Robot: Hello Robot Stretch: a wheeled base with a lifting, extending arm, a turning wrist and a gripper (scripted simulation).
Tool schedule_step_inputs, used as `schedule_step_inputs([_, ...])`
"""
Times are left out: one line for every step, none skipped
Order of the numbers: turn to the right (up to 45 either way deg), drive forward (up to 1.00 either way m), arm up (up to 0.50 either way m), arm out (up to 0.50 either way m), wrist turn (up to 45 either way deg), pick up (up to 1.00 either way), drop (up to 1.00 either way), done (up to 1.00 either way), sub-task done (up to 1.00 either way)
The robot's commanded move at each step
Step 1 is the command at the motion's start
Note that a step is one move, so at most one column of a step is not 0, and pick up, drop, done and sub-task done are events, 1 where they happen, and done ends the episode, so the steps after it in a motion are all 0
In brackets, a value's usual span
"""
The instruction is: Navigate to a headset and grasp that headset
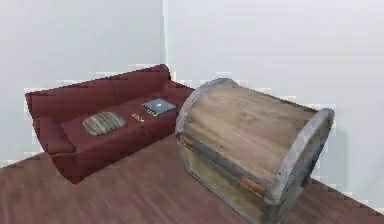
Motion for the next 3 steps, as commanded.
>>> schedule_step_inputs([45.0, 0.0, 0.0, 0.0, 0.0, 0.0, 0.0, 0.0, 0.0])
schedule_step_inputs([15.0, 0.0, 0.0, 0.0, 0.0, 0.0, 0.0, 0.0, 0.0])
schedule_step_inputs([0.0, 0.55, 0.0, 0.0, 0.0, 0.0, 0.0, 0.0, 0.0])
